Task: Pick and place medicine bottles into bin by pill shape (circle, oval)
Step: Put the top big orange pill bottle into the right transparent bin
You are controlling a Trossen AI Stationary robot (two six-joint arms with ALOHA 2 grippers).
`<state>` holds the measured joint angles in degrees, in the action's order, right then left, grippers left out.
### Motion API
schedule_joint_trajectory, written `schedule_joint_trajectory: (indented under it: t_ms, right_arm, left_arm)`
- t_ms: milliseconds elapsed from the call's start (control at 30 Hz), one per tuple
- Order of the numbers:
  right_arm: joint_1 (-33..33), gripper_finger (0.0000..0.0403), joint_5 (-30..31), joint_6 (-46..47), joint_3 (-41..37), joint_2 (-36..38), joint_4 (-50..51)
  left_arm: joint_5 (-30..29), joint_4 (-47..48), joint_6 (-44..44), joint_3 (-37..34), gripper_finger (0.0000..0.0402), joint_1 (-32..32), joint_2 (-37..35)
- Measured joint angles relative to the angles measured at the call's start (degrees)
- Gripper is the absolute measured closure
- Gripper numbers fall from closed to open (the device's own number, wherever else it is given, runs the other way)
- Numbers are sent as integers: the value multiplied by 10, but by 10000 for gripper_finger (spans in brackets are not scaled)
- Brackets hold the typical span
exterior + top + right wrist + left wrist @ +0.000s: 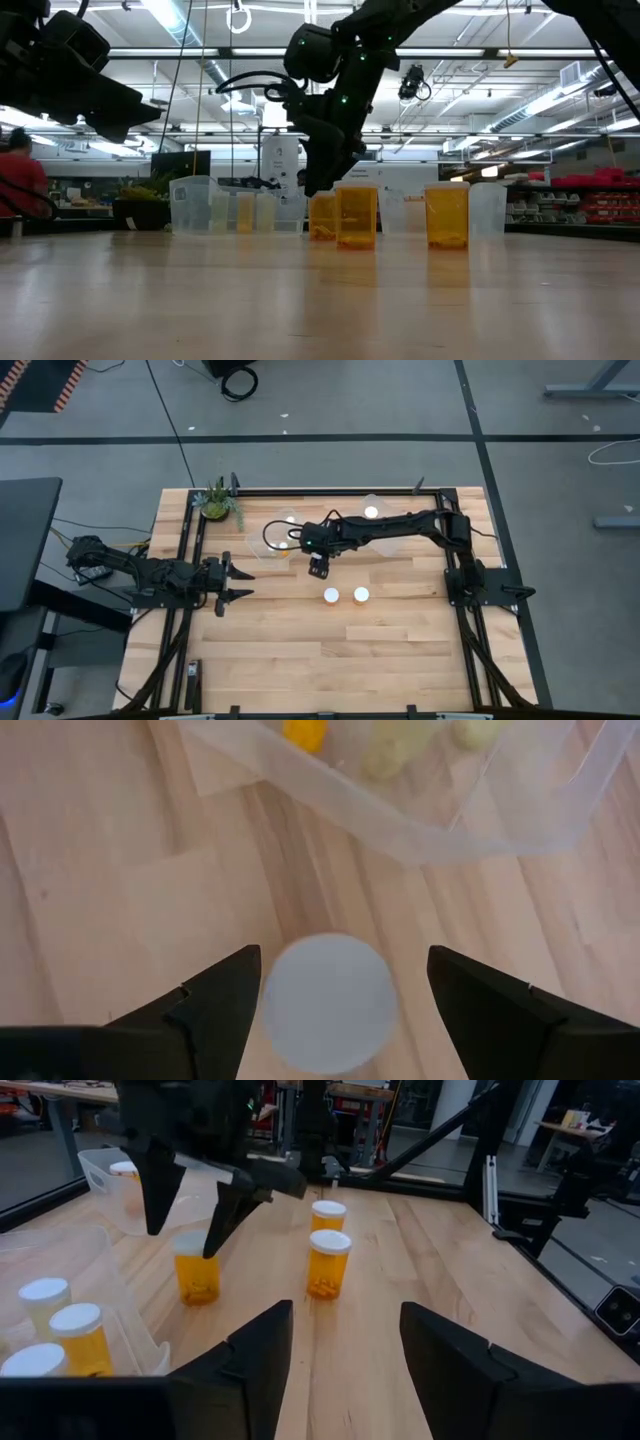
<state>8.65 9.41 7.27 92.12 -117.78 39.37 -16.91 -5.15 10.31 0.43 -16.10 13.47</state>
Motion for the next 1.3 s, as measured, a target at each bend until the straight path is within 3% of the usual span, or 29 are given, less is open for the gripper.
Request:
schedule_joint_trajectory:
  t_ms: [700,1300]
  right_arm:
    - [2,111,-5,13,-1,0,29]
    - [11,175,-16,11,-49,1,-25]
  left_arm:
    - [0,0,1,0,211,0,0]
    - [0,0,7,0,210,0,0]
